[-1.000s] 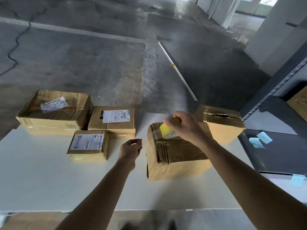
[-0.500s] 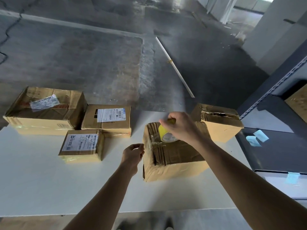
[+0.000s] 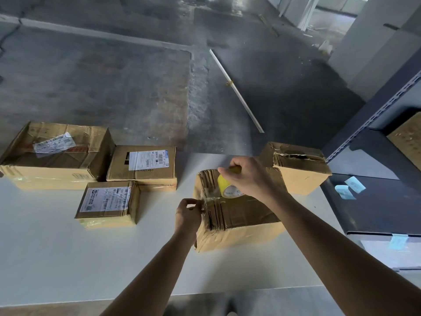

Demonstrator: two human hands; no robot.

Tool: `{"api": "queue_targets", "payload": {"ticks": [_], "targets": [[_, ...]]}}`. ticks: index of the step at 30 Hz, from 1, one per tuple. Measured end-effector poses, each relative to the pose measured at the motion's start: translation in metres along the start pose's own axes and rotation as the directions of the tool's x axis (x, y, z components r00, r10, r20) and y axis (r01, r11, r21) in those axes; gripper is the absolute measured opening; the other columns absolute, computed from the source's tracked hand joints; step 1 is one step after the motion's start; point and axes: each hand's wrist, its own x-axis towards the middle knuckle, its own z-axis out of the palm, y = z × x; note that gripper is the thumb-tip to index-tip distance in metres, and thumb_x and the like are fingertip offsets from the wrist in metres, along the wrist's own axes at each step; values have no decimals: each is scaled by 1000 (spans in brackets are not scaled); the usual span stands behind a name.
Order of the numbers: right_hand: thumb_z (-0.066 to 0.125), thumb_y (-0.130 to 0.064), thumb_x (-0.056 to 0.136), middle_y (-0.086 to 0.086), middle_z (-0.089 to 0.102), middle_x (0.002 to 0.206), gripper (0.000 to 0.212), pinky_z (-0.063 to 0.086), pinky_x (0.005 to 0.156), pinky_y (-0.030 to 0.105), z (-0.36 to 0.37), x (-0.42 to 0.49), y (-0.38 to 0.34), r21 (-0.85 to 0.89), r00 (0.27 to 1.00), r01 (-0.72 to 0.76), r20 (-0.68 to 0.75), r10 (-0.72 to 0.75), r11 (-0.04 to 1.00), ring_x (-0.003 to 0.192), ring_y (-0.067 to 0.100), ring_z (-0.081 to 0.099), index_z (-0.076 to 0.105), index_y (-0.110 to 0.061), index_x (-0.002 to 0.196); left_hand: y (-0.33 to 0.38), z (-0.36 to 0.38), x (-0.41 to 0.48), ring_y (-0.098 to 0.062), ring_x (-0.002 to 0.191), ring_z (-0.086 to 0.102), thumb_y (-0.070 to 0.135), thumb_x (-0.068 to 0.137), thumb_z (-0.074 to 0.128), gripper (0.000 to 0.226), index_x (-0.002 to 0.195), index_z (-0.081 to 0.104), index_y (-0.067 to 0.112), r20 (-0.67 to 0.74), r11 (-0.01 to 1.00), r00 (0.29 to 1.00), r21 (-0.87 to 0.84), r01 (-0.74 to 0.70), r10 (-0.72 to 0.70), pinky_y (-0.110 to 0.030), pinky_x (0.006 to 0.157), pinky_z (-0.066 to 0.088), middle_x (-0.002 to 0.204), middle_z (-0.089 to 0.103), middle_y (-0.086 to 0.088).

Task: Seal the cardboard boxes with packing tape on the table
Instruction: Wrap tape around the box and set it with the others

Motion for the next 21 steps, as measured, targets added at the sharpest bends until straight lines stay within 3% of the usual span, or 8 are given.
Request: {"api": "queue_targets", "payload": {"ticks": [3,8,12,14,16,18,21], "targets": [[62,-49,91,15,64,77,45,54,64,44,0,0,0,4,1000,3,1,-3,1000,75,27,64,65,-5,83,0,-4,1,-22,78,53,21,91,70,33,116,47,23,38,999,998,-6,49,-49,-34,67,41,90,66,-11],[61,-51,90,12,62,74,46,54,63,44,0,-4,5,3,1000,-25,-11,25,1000,74,27,64,62,-6,81,-2,-12,1,-22,93,62,26,88,74,44,123,49,18,69,988,992,124,93,-102,-36,79,53,97,65,-7],[63,-47,92,5,60,72,42,51,61,39,-3,-11,3,3,999,-39,-18,39,999,75,26,64,63,-6,83,12,-14,-2,-20,94,59,29,98,57,33,127,46,18,55,946,991,298,-132,121,-26,60,46,120,61,-10],[63,-48,92,-6,57,70,37,53,62,37,-3,-13,1,10,999,-45,-17,45,999,75,21,65,62,-12,84,20,-12,-7,-20,102,57,35,101,49,34,130,44,18,75,879,950,363,-310,304,-28,66,52,129,54,-10],[63,-49,92,-10,57,73,34,54,64,35,-4,-14,-1,11,999,-48,-24,48,999,76,17,65,62,-15,88,27,-10,-16,-15,110,51,45,97,51,47,135,39,21,206,784,872,381,-490,444,-27,79,52,137,45,-6],[62,-50,92,-10,58,76,32,53,62,29,-5,-15,-2,2,998,-51,-41,51,999,76,13,64,62,-17,92,31,-10,-25,-14,121,40,55,87,62,71,142,28,27,393,670,777,399,-625,491,-28,91,46,139,35,-1],[63,-50,92,-2,64,86,37,56,66,30,-7,-17,-4,5,997,-50,-52,50,999,80,13,65,65,-14,101,38,-10,-26,-19,141,18,76,61,72,120,151,4,31,554,436,702,550,-712,448,-45,114,31,153,13,8]]}}
